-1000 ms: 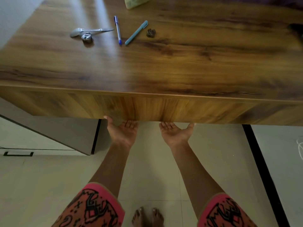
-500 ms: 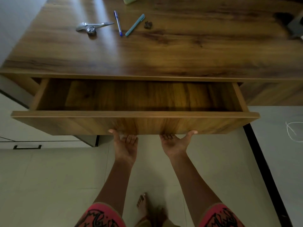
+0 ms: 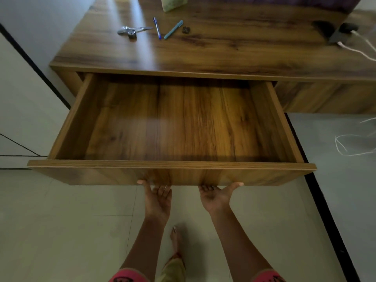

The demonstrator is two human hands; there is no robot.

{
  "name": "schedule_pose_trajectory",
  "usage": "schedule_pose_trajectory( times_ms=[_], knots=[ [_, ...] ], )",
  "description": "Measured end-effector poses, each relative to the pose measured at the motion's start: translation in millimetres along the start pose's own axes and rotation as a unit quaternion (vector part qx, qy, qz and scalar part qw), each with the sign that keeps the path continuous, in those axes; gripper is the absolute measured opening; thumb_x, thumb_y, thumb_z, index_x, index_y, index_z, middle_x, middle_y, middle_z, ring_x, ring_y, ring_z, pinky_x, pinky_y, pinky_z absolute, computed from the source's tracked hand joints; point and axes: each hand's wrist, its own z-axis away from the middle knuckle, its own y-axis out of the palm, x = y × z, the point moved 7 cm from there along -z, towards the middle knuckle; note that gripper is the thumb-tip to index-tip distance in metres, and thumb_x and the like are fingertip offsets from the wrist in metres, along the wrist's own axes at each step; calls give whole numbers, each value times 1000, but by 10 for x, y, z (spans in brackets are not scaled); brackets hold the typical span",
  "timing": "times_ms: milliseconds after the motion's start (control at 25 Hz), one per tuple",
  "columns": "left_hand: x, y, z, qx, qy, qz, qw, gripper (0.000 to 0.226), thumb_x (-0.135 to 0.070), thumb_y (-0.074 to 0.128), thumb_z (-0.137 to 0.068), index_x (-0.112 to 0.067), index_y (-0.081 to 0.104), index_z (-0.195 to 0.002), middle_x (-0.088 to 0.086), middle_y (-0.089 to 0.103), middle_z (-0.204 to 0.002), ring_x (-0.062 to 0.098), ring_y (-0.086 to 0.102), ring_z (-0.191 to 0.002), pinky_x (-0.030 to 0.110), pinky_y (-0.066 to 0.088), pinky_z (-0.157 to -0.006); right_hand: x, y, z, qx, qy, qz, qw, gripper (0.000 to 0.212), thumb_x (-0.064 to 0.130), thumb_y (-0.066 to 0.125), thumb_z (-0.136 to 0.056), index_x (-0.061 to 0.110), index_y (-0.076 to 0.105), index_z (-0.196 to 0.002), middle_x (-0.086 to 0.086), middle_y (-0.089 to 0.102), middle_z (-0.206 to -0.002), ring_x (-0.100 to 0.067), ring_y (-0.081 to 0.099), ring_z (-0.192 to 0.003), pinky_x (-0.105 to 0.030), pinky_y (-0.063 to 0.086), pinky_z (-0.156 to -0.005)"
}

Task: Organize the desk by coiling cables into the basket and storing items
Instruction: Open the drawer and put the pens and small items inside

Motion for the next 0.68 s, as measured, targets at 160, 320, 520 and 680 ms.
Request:
schedule_pose_trajectory(
  times_ms=[160, 320, 520, 680],
  knots=[
    [101, -172, 302, 4, -13, -5, 1000, 74, -72, 40, -78, -6, 50, -110, 8, 54, -94, 18, 54, -84, 29, 44, -86, -48, -250, 210, 2, -2, 4, 1000, 113, 85, 28, -70, 2, 11, -146, -21, 27, -148, -35, 31, -135, -49, 23, -115],
    [115, -189, 447, 11, -30, 7, 999, 93, -70, 38, -80, 1, 31, -139, 15, 50, -131, 25, 52, -117, 38, 29, -112, -24, -318, 316, 18, 8, 6, 1000, 112, 84, 28, -70, 5, 11, -147, -22, 27, -149, -37, 33, -135, -49, 26, -113],
    [74, -163, 508, -1, -35, 1, 999, 94, -69, 35, -83, 3, 24, -141, 18, 40, -144, 27, 39, -133, 40, 19, -117, -18, -311, 385, -3, 6, 32, 999, 105, 79, 27, -76, 1, 18, -145, -21, 37, -143, -33, 39, -132, -44, 29, -113],
    [-15, -136, 629, -22, -32, -19, 999, 91, -65, 32, -87, 6, 16, -142, 21, 35, -146, 29, 37, -134, 42, 17, -117, -6, -378, 522, -59, 16, 77, 995, 89, 70, 31, -86, -4, 33, -136, -18, 36, -147, -29, 27, -139, -36, 25, -115]
  ],
)
